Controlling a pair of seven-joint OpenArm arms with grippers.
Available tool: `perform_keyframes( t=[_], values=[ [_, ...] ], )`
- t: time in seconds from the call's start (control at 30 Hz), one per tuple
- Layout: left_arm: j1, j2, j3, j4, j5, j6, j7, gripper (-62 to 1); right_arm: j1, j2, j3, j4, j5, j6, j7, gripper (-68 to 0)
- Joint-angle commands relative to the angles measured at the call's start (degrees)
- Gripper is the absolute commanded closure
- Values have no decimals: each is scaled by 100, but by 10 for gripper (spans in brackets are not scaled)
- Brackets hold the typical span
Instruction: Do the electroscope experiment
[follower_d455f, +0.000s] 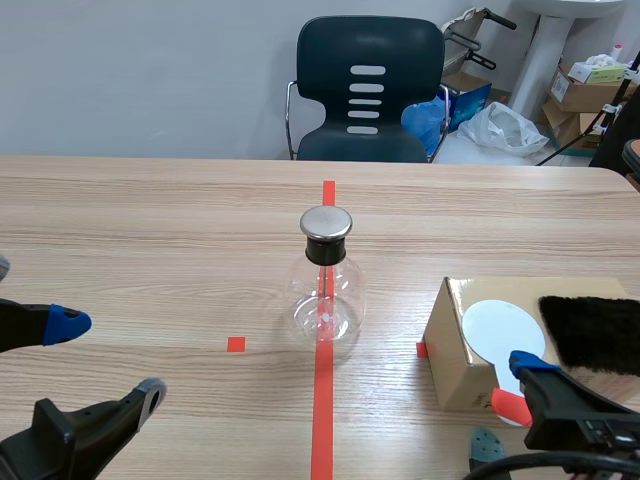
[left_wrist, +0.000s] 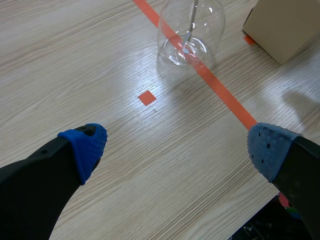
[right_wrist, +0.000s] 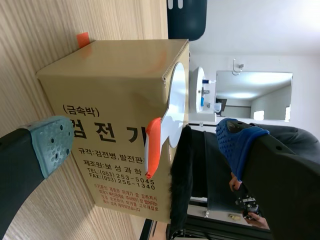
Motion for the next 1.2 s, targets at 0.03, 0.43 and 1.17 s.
perform_keyframes(
  t=[0.03,0.43,1.17],
  values=[
    [13,-17,-20,76,-37,-7,-57,-604,107,31,-11,81,-24,-336,33,-573],
    [13,-17,-20,76,-37,-7,-57,-604,107,31,-11,81,-24,-336,15,-471],
    [13,-17,-20,76,-37,-7,-57,-604,105,31,-11,81,-24,-336,-223,-191]
  ],
)
